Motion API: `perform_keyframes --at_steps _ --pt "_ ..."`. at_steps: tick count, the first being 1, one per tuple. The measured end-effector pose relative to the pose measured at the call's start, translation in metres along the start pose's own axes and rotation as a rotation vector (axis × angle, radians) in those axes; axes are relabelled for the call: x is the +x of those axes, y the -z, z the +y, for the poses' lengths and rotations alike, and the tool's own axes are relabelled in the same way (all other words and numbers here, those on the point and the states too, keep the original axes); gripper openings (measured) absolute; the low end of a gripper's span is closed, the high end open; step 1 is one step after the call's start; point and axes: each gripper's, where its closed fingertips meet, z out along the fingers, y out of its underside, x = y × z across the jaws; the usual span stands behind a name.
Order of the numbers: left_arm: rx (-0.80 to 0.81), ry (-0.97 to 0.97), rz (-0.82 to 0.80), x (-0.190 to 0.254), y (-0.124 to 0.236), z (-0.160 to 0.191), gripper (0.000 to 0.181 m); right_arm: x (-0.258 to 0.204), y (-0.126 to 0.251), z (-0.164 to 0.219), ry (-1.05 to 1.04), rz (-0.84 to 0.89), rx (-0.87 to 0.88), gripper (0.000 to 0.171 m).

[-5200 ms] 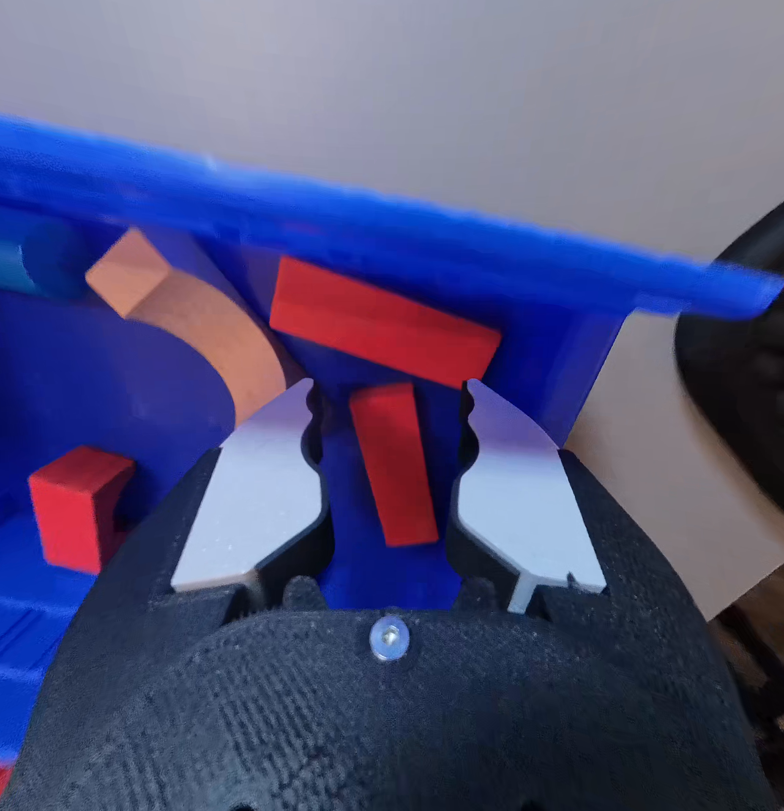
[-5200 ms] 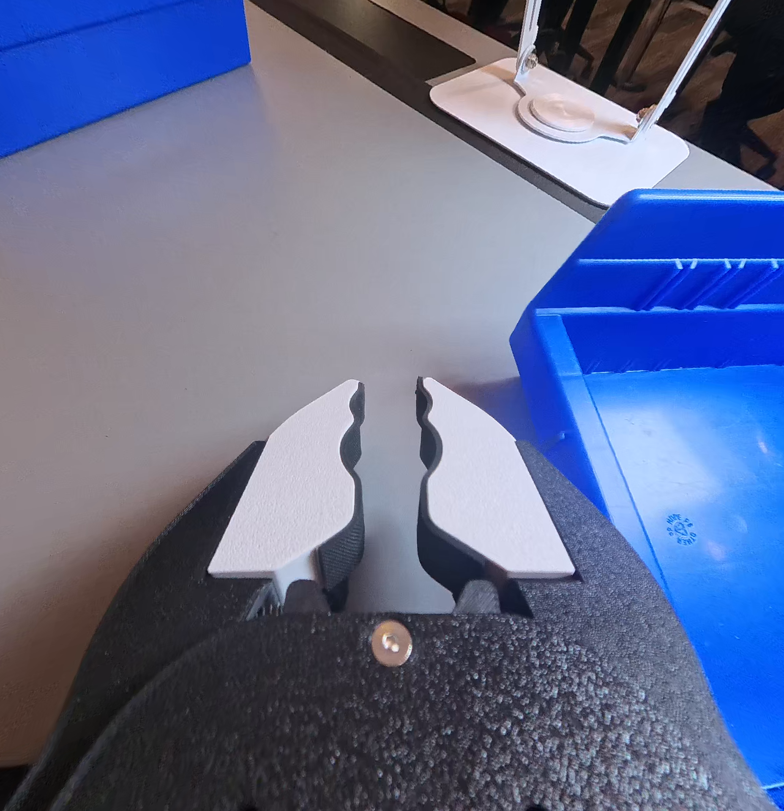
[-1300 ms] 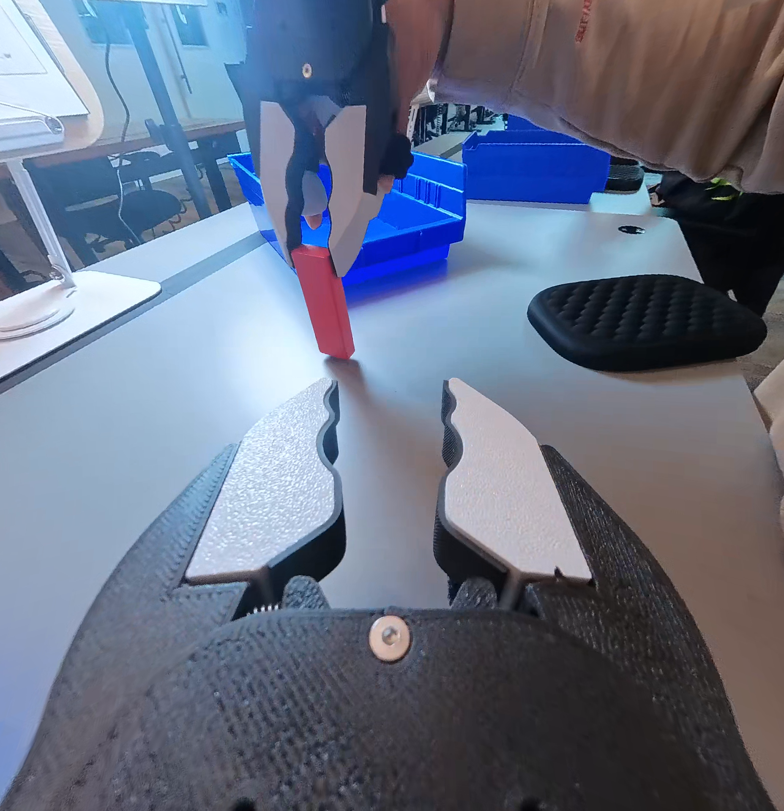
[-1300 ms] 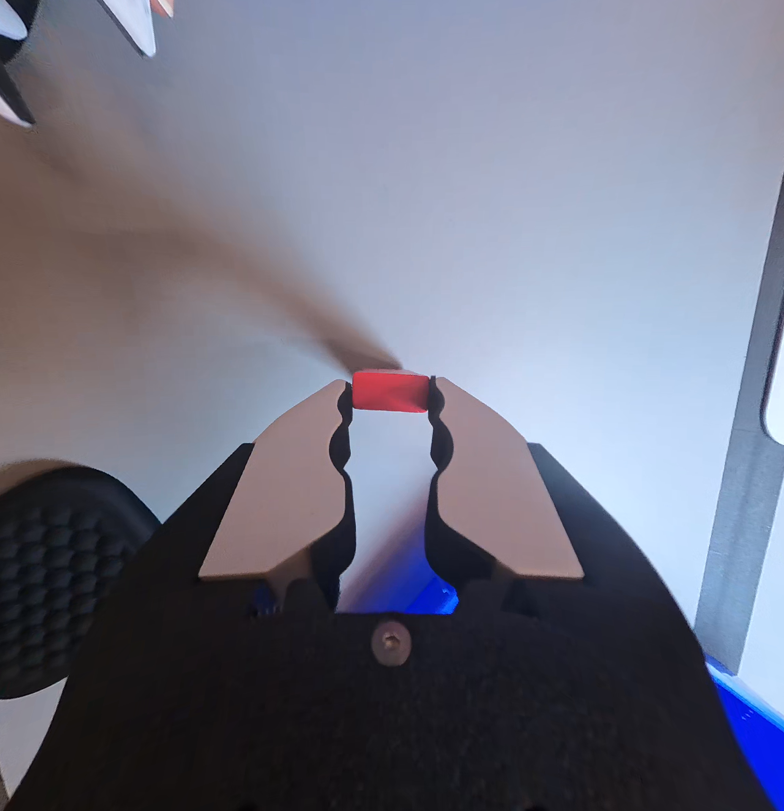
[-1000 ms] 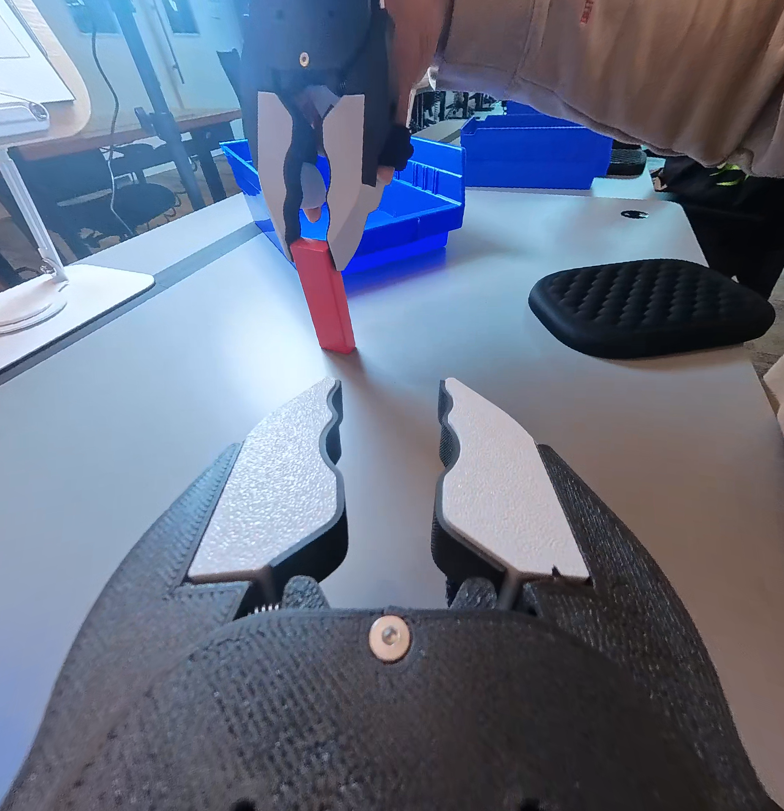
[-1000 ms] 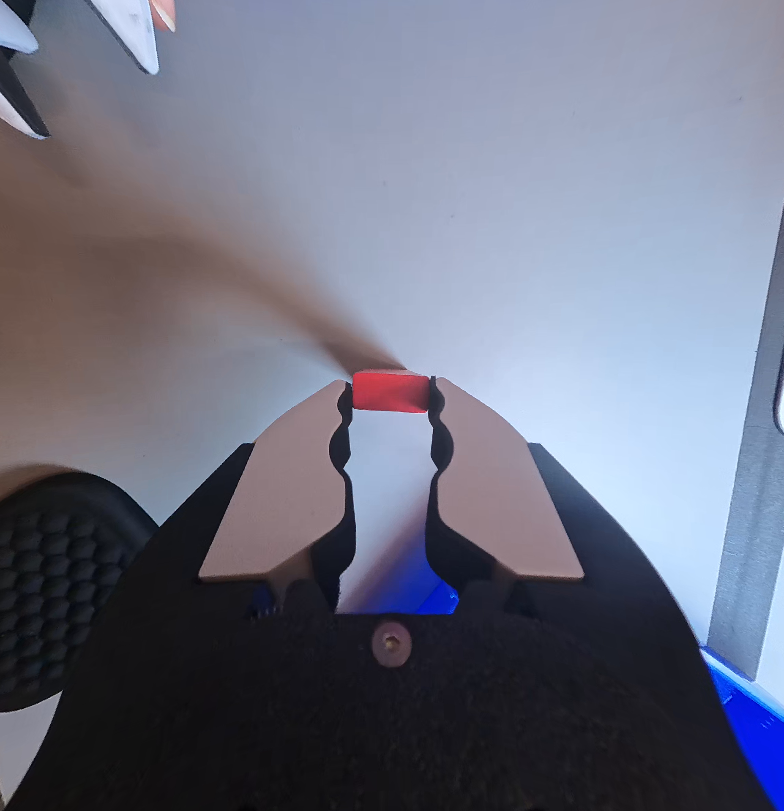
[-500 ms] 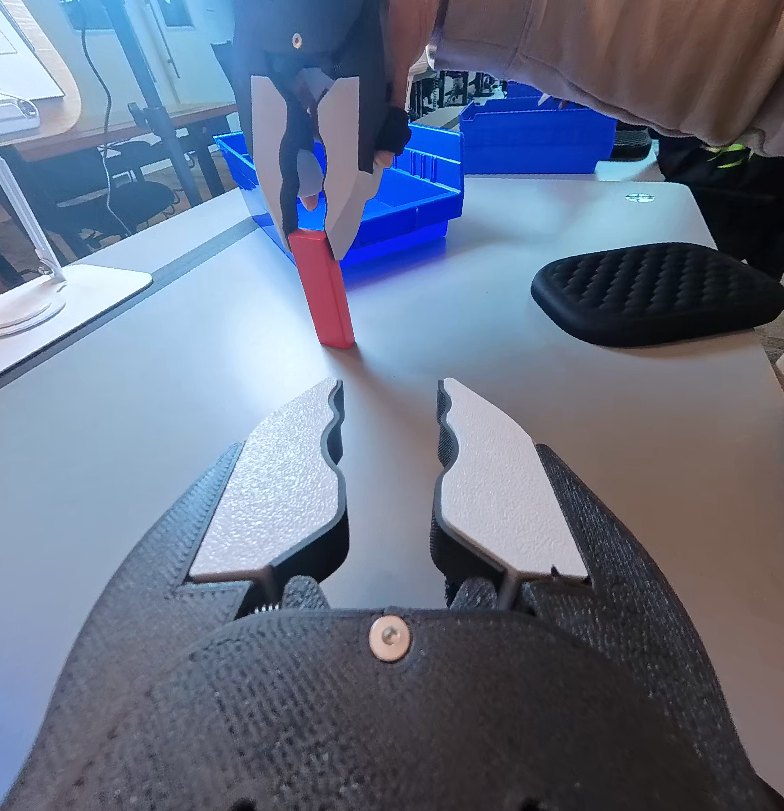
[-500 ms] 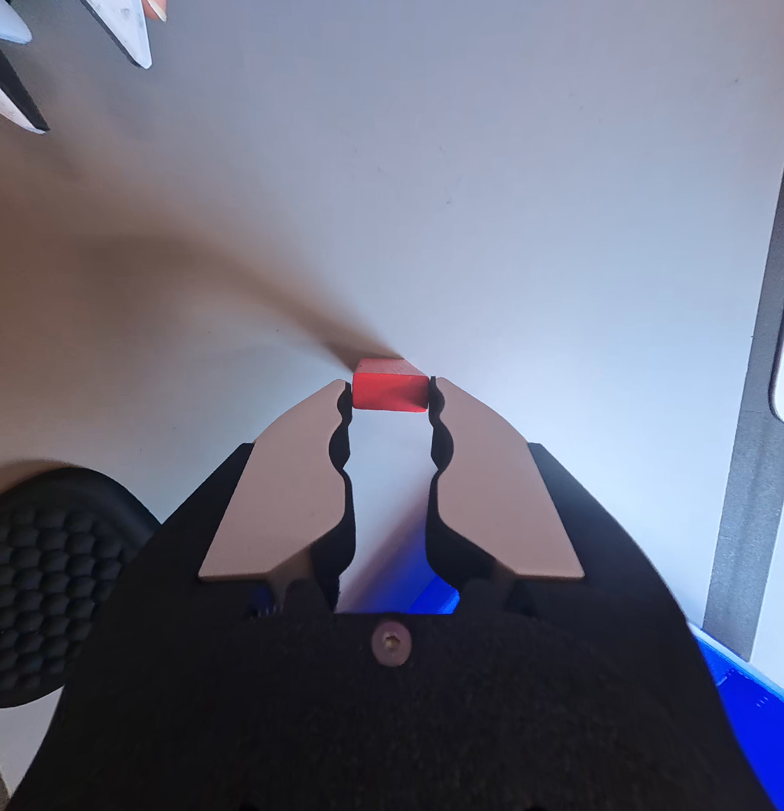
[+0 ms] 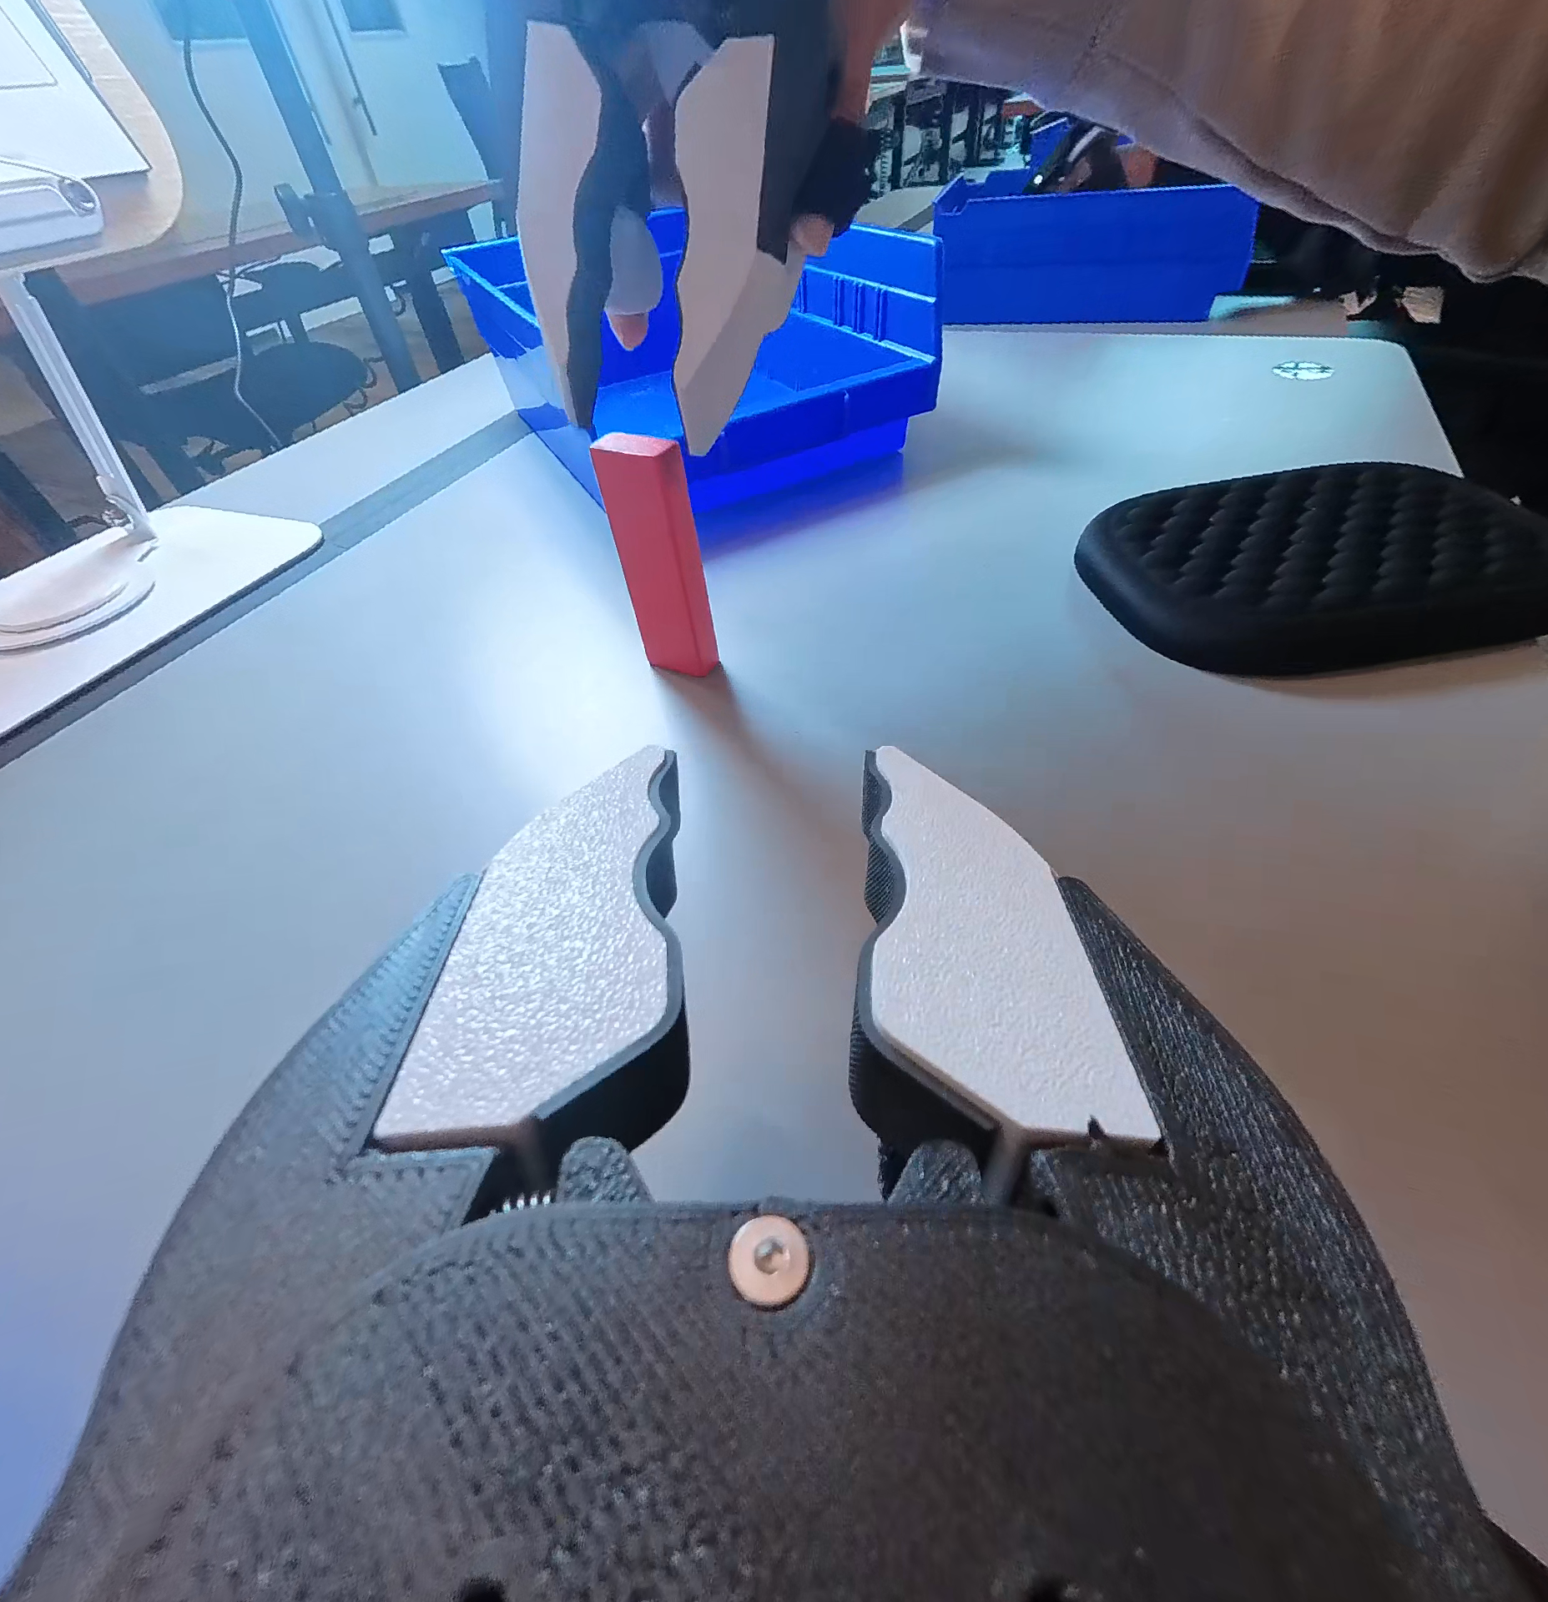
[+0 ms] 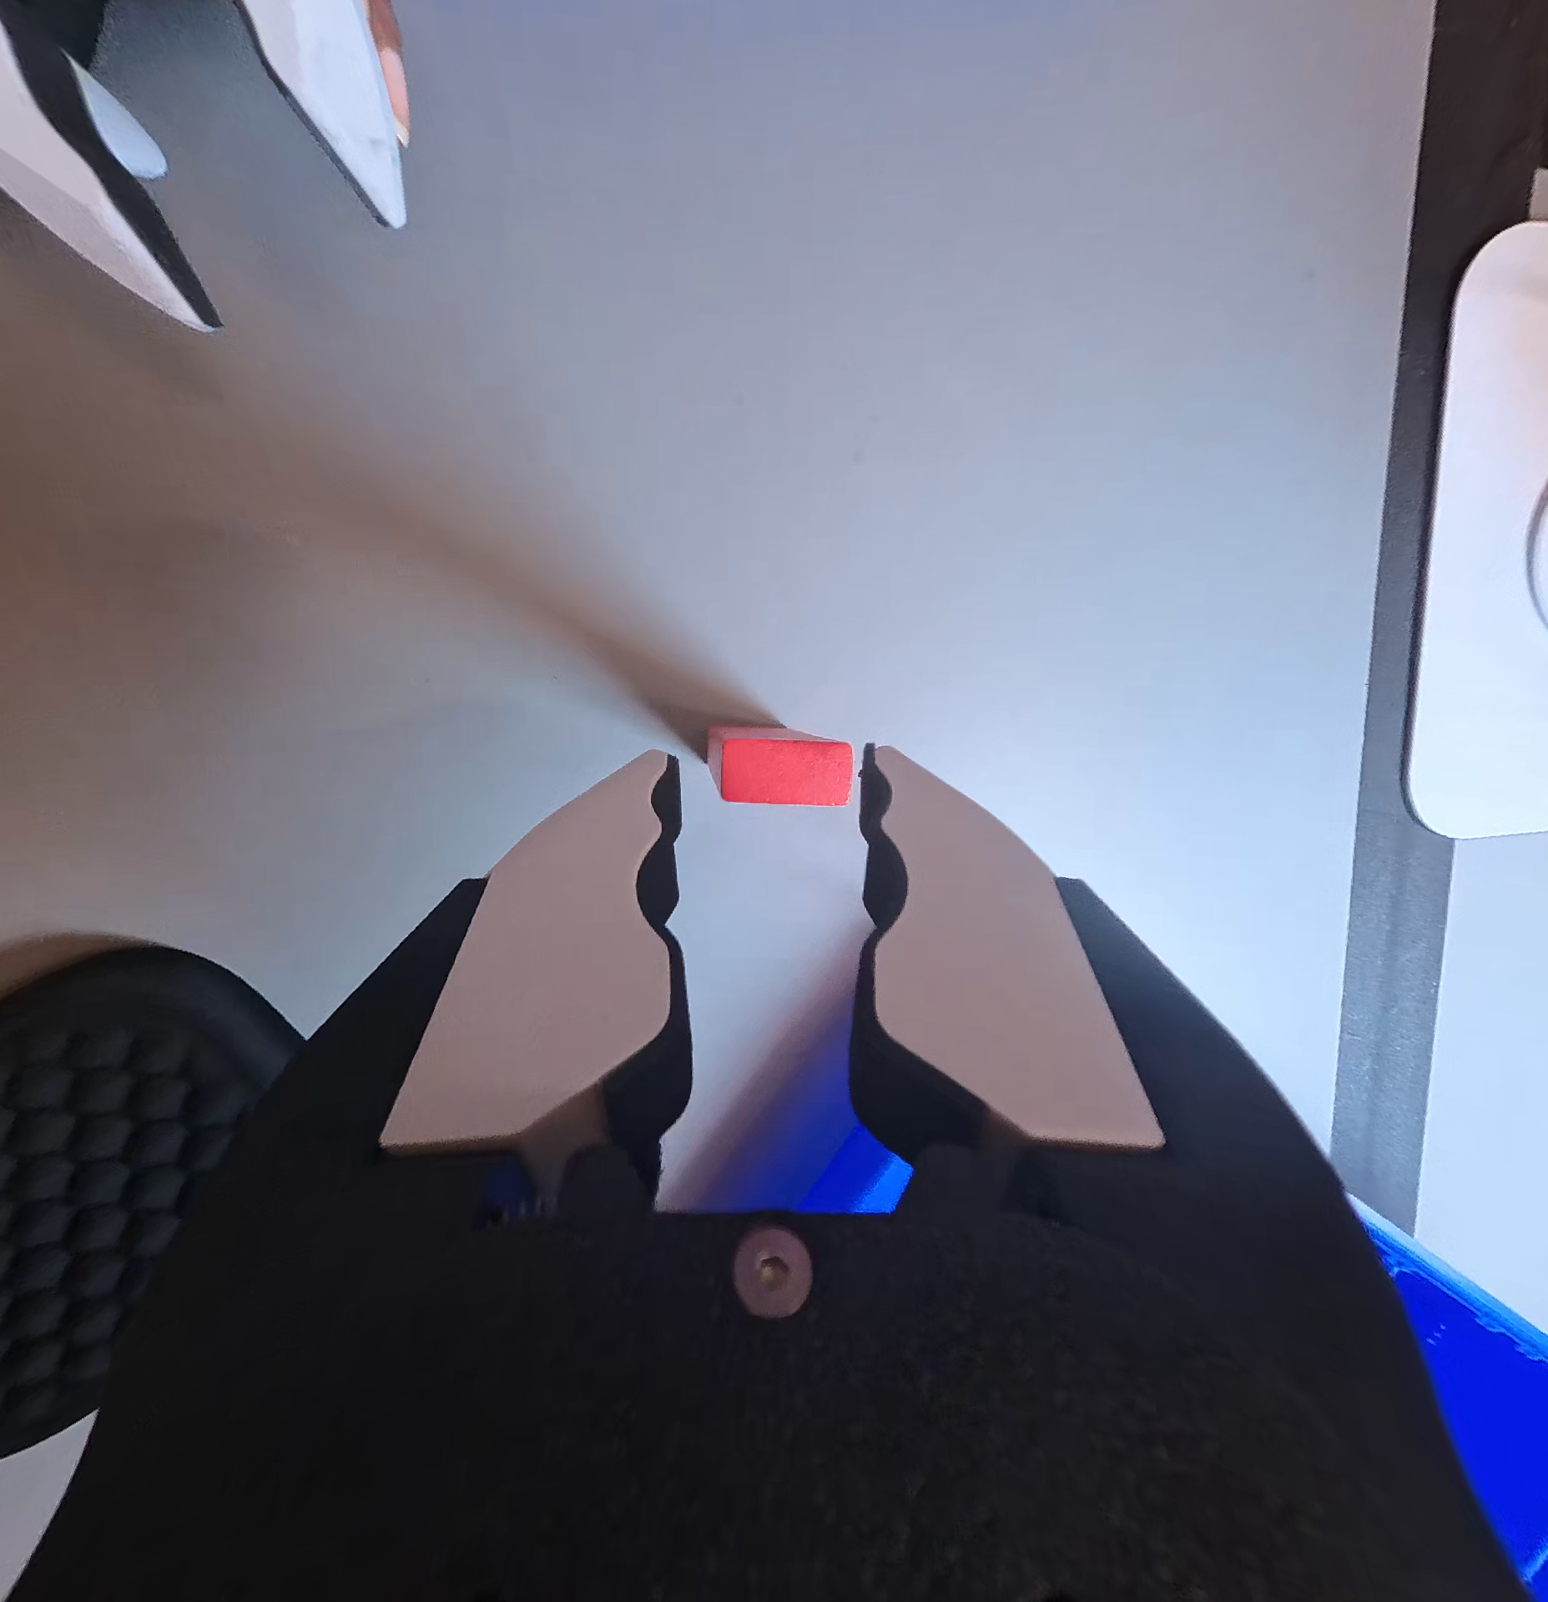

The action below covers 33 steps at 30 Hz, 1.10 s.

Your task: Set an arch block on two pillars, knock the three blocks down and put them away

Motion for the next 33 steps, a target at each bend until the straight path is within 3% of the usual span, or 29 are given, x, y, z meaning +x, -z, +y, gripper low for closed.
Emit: perform_keyframes --at_steps 1,16,24,29,33 --pt "-0.003 -0.002 -0.003 0.0 0.0 0.0 0.041 0.0 0.003 -0.001 0.002 0.006 0.008 0.04" --pt "-0.038 0.012 -0.052 -0.009 -0.001 0.006 0.041 -0.037 0.059 -0.014 -0.01 0.177 0.274 0.047" --pt "-0.083 0.058 -0.041 -0.001 0.006 -0.003 0.033 -0.068 0.059 0.004 -0.12 0.241 0.44 0.051" --pt "-0.028 0.025 -0.021 0.008 0.033 -0.043 0.03 -0.079 0.048 0.018 -0.205 0.249 0.521 0.054" --pt "0.002 0.01 -0.166 -0.038 0.08 -0.071 0.037 -0.081 0.042 0.029 -0.261 0.264 0.579 0.055"
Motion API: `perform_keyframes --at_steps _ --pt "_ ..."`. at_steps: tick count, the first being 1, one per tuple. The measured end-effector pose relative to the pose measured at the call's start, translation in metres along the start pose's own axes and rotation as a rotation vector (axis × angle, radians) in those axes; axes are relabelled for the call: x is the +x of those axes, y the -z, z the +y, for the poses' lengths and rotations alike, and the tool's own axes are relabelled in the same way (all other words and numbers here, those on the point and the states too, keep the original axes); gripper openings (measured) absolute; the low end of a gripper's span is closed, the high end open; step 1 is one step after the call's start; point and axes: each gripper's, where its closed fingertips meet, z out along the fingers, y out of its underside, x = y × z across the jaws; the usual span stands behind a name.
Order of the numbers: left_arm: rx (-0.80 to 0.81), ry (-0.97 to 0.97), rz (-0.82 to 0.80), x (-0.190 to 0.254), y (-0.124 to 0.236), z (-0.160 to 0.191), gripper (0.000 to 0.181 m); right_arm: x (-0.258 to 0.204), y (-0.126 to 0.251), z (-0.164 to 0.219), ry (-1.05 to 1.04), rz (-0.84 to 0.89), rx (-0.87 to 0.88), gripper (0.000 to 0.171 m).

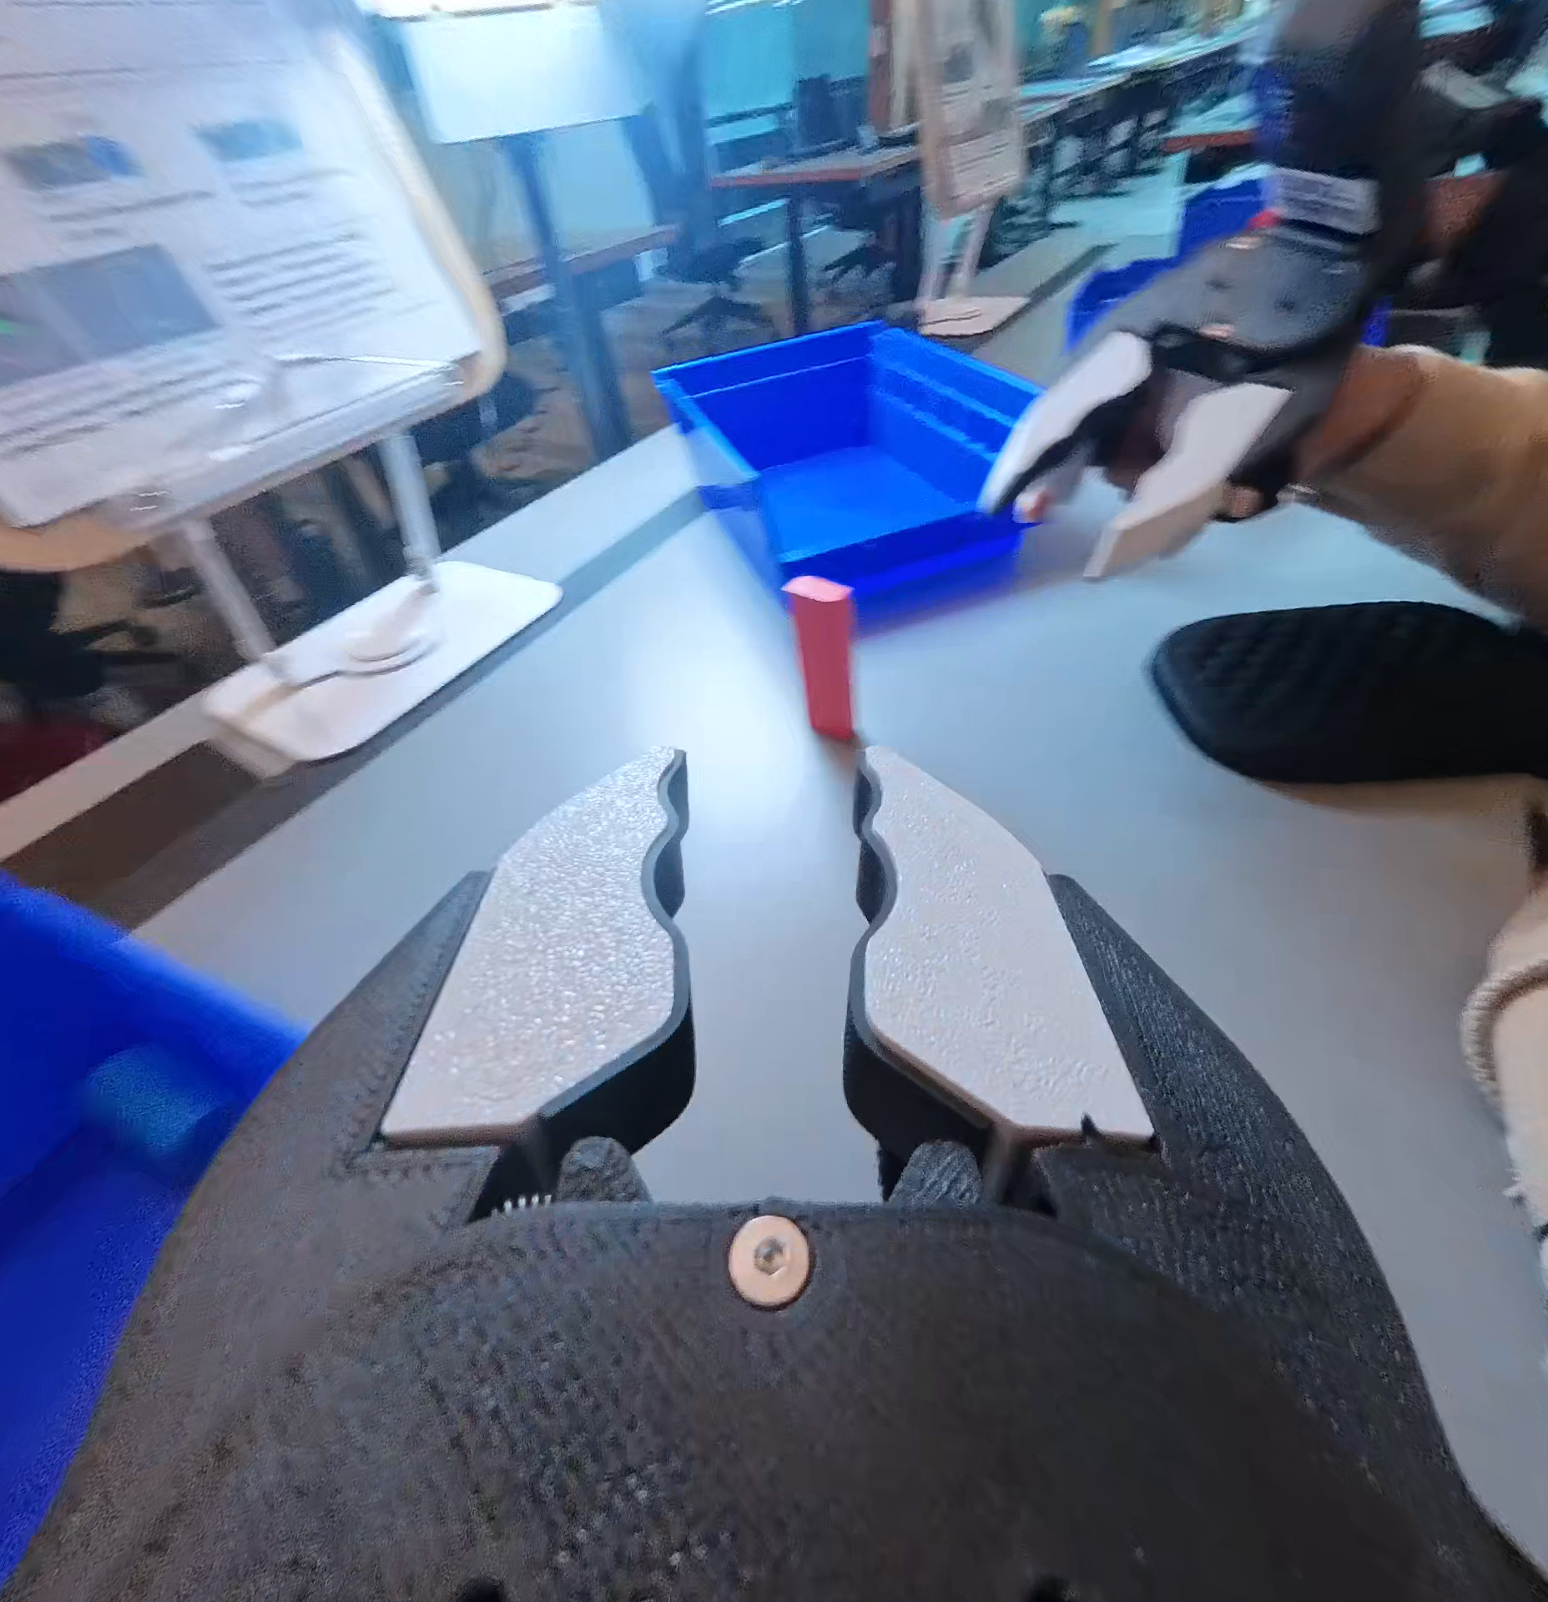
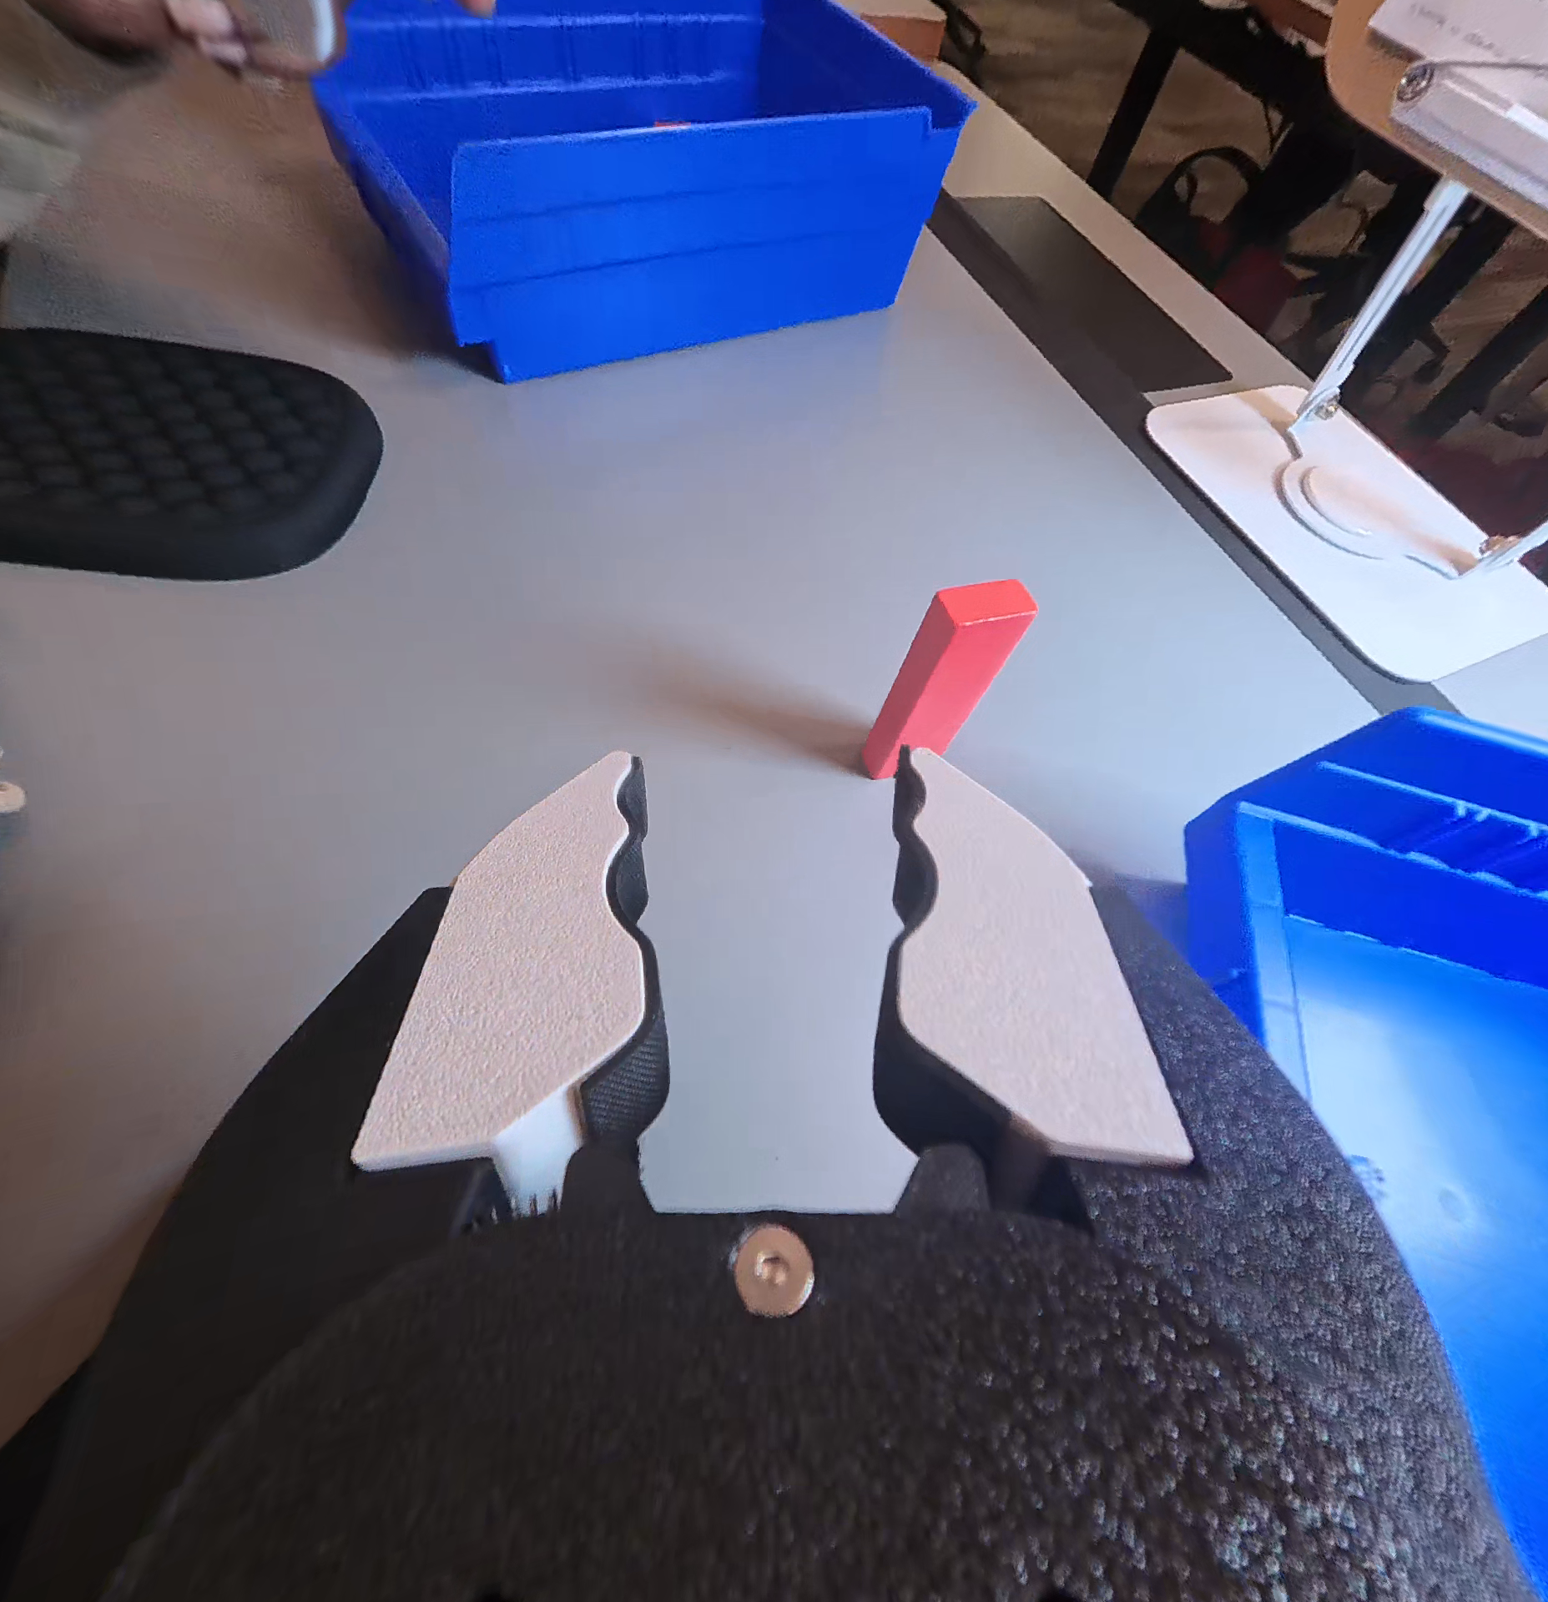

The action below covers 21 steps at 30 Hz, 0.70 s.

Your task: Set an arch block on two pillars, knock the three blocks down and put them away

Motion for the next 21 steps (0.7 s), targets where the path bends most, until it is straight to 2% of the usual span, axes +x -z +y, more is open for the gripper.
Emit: perform_keyframes --at_steps 3,5,8,11,15,19,21 --pt "-0.148 -0.037 -0.193 -0.076 0.031 0.011 0.051 -0.001 -0.001 0.006 -0.021 0.008 0.03 0.055" --pt "-0.297 -0.05 -0.281 -0.129 0.049 0.031 0.053 -0.002 -0.003 0.009 -0.028 0.005 0.04 0.054" --pt "-0.548 -0.139 -0.344 -0.197 0.07 0.069 0.055 -0.004 -0.006 0.011 -0.022 -0.002 0.047 0.053" --pt "-0.817 -0.201 -0.336 -0.24 0.086 0.111 0.055 -0.006 -0.007 0.012 -0.013 -0.006 0.049 0.051" --pt "-1.113 -0.225 -0.211 -0.249 0.102 0.154 0.056 -0.006 -0.007 0.018 -0.024 -0.014 0.046 0.051" --pt "-1.323 -0.212 -0.008 -0.221 0.114 0.181 0.059 -0.004 -0.007 0.019 -0.041 -0.025 0.056 0.05" --pt "-1.371 -0.175 0.092 -0.202 0.115 0.188 0.061 -0.005 -0.007 0.02 -0.04 -0.03 0.057 0.05"
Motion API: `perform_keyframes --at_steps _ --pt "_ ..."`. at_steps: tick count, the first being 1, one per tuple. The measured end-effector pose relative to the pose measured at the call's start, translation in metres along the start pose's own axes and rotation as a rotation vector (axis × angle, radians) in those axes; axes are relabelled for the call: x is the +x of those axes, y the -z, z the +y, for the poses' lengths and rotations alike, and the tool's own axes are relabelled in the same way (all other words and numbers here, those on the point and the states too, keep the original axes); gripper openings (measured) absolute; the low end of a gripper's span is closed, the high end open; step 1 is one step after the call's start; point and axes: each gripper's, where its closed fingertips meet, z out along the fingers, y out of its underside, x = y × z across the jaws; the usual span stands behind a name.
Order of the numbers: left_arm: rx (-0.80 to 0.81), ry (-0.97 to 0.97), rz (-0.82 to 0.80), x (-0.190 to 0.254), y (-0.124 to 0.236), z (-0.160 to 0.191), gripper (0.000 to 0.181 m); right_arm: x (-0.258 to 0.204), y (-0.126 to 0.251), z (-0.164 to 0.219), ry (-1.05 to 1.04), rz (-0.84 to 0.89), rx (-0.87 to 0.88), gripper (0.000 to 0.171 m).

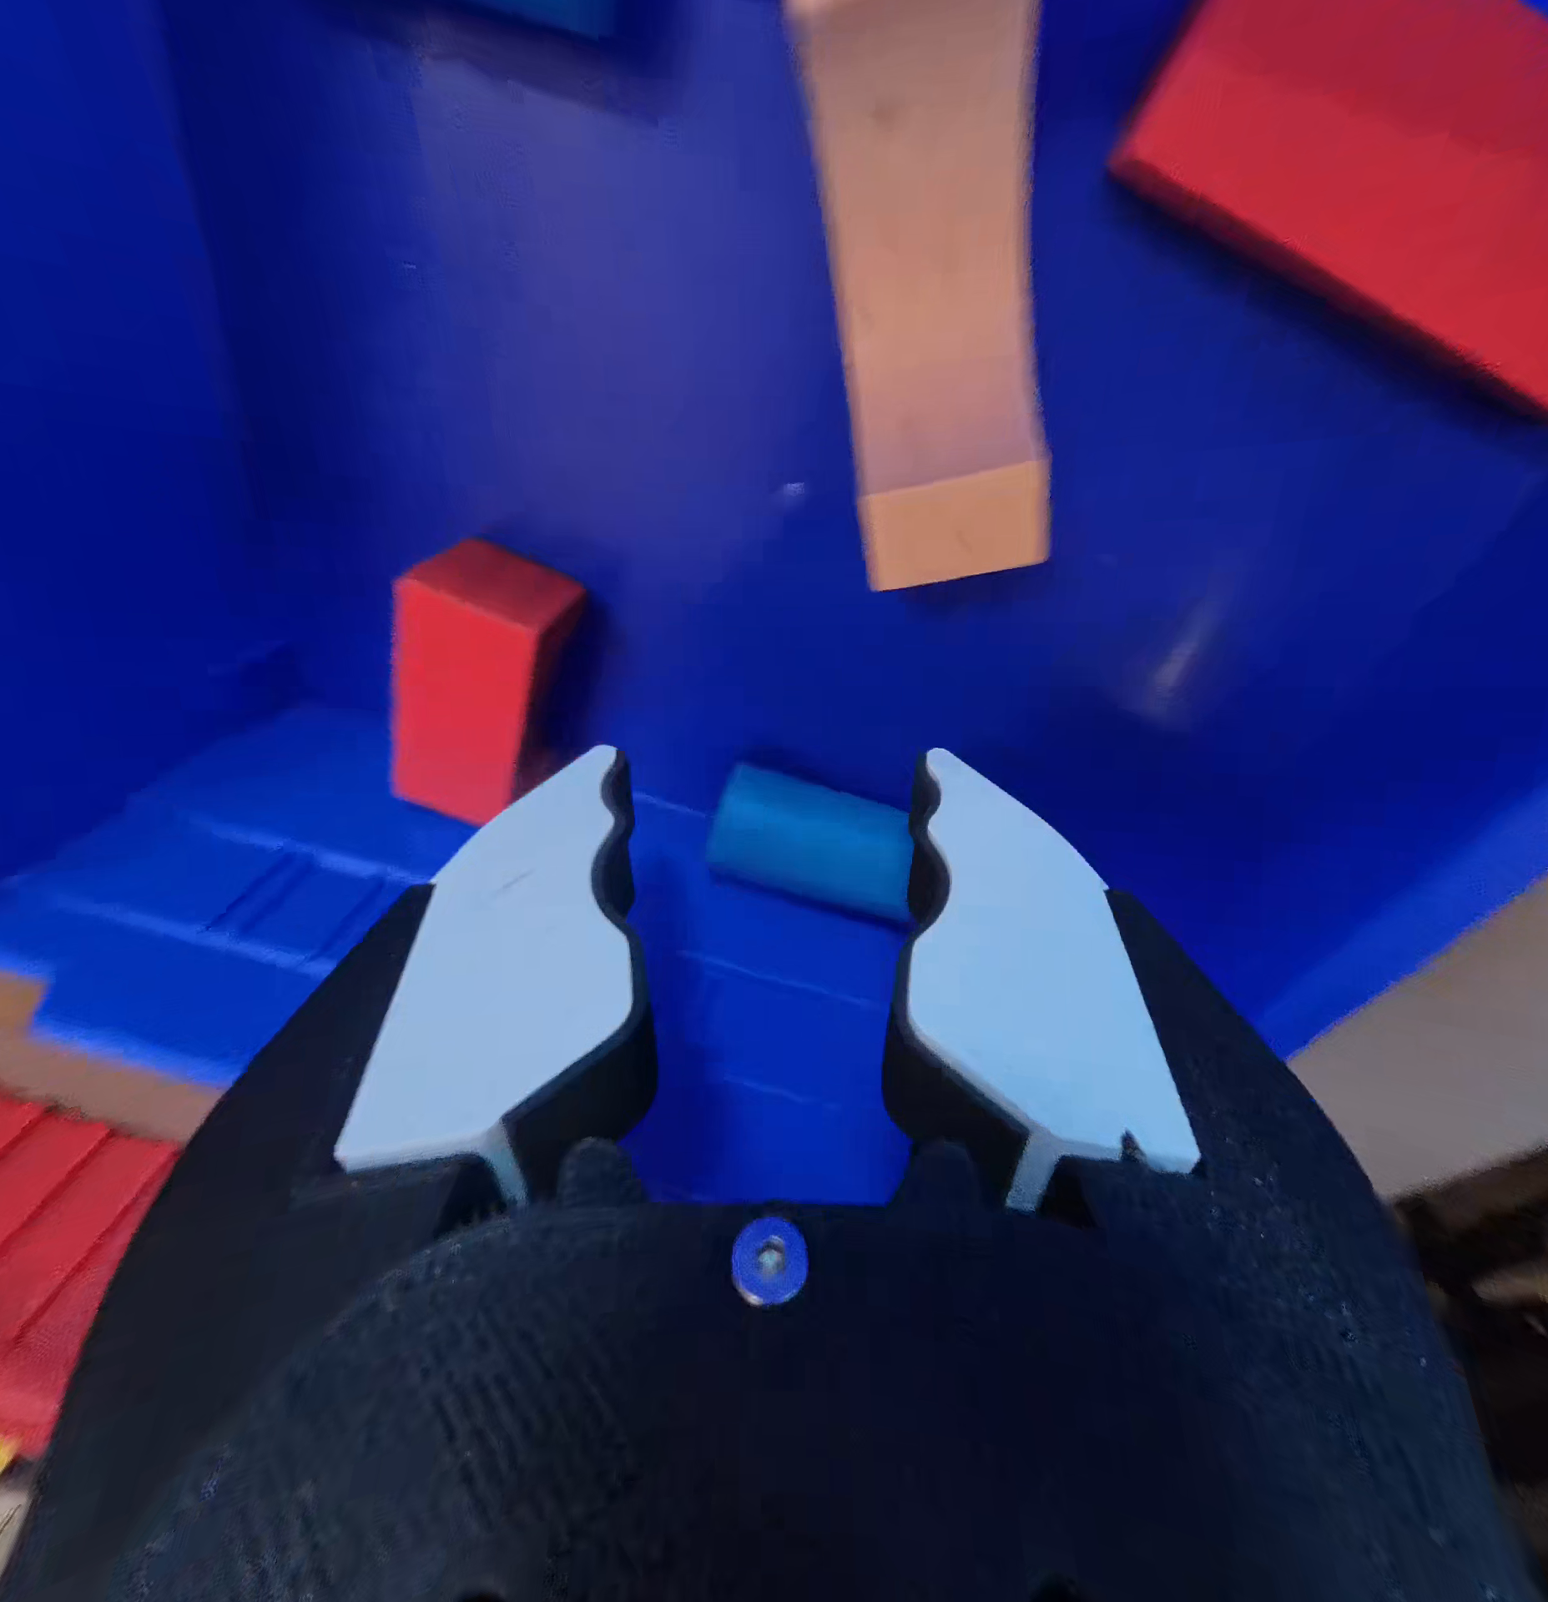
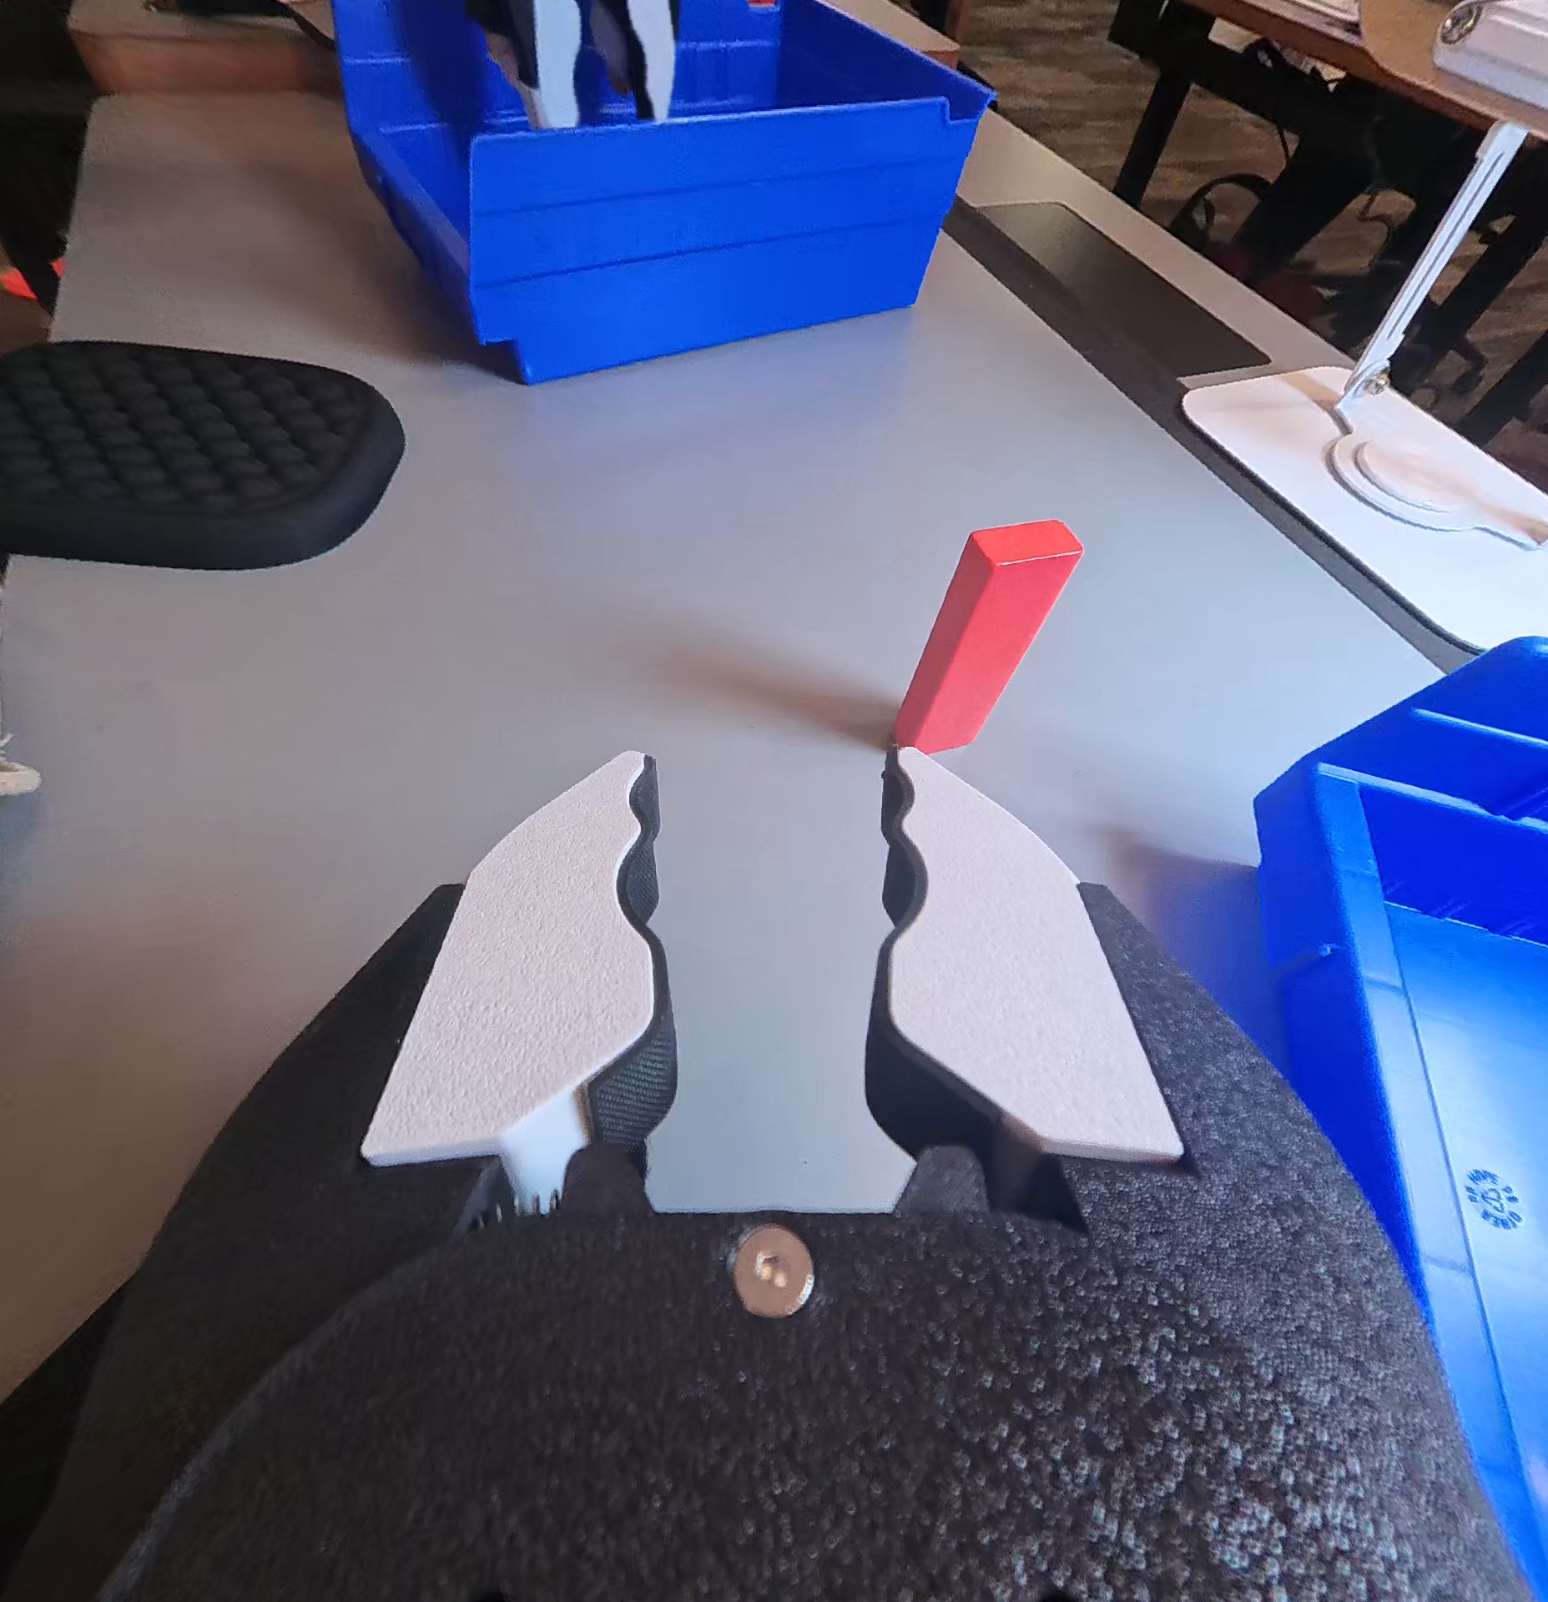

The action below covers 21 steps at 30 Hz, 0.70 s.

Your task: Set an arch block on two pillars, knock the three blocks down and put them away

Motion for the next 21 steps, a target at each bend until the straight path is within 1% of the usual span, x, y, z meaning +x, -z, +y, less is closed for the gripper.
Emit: perform_keyframes --at_steps 2,4,6,9,10,11,14,15,16,19,21 --pt "0.015 -0.017 0.149 0.03 0.0 -0.008 0.061 0.0 0.0 0.002 0.006 0.001 -0.007 0.05" --pt "0.089 -0.05 0.254 0.054 0.005 -0.025 0.059 -0.001 0.0 0.003 0.008 -0.001 -0.011 0.049" --pt "0.152 -0.073 0.386 0.084 0.014 -0.041 0.049 -0.001 -0.001 0.004 0.01 -0.004 -0.015 0.049" --pt "0.166 -0.115 0.492 0.113 0.017 -0.053 0.047 -0.003 -0.003 0.005 0.018 -0.01 -0.021 0.049" --pt "0.173 -0.121 0.468 0.113 0.014 -0.058 0.047 -0.004 -0.004 0.006 0.021 -0.011 -0.025 0.049" --pt "0.177 -0.117 0.43 0.11 0.008 -0.063 0.056 -0.004 -0.005 0.006 0.025 -0.011 -0.027 0.049" --pt "0.149 -0.096 0.385 0.103 -0.006 -0.071 0.074 -0.005 -0.005 0.007 0.029 -0.012 -0.032 0.049" --pt "0.153 -0.096 0.369 0.101 -0.009 -0.074 0.077 -0.005 -0.005 0.007 0.029 -0.012 -0.033 0.049" --pt "0.183 -0.108 0.35 0.098 -0.008 -0.08 0.087 -0.005 -0.005 0.008 0.028 -0.012 -0.033 0.049" --pt "0.168 -0.171 0.278 0.093 -0.013 -0.083 0.099 -0.005 -0.005 0.01 0.022 -0.018 -0.037 0.048" --pt "0.163 -0.2 0.255 0.093 -0.015 -0.086 0.1 -0.006 -0.006 0.011 0.023 -0.023 -0.042 0.048"
